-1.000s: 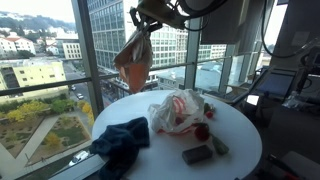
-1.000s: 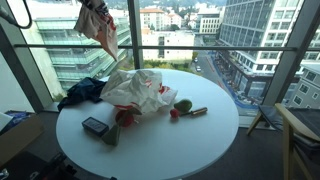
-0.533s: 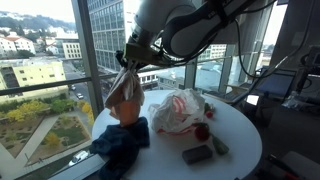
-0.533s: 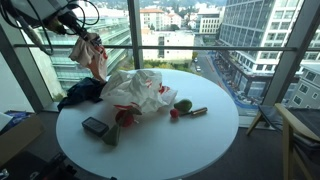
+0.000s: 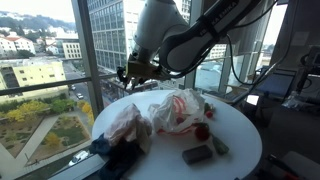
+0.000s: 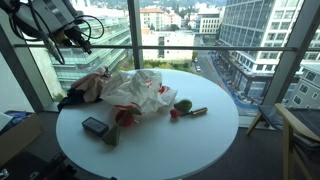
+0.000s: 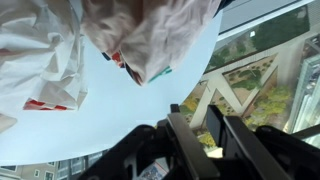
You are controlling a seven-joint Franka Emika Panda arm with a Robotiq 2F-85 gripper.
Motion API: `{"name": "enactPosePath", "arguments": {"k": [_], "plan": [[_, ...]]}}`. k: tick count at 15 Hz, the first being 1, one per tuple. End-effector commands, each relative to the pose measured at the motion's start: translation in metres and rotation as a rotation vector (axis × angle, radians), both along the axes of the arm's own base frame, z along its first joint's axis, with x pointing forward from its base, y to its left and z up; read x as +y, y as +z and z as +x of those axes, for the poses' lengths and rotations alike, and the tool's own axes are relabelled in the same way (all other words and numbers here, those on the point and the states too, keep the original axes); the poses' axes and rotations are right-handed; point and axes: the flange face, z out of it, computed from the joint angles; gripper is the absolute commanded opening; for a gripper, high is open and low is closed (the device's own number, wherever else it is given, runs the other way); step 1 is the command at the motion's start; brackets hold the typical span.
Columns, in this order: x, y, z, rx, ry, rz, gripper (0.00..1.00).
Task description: Remove the items from the plastic, then place them on the table
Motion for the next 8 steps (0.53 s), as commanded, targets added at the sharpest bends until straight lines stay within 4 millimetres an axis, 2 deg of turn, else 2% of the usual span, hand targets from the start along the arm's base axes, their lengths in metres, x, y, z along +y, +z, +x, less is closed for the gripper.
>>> {"name": "enactPosePath", "arguments": {"k": [1,4,6,8], "plan": [[-0.013,0.018,0.004,-0.004,-0.011,0.022,0.66],[-0.045,0.03,0.01,0.018,-0.094,0.023,0.88],[-0.074,0.039,0.011,0.025,-0.154,0.034,1.0],[-0.105,0.048,0.008,0.09,-0.228,0.069,1.0]]}}
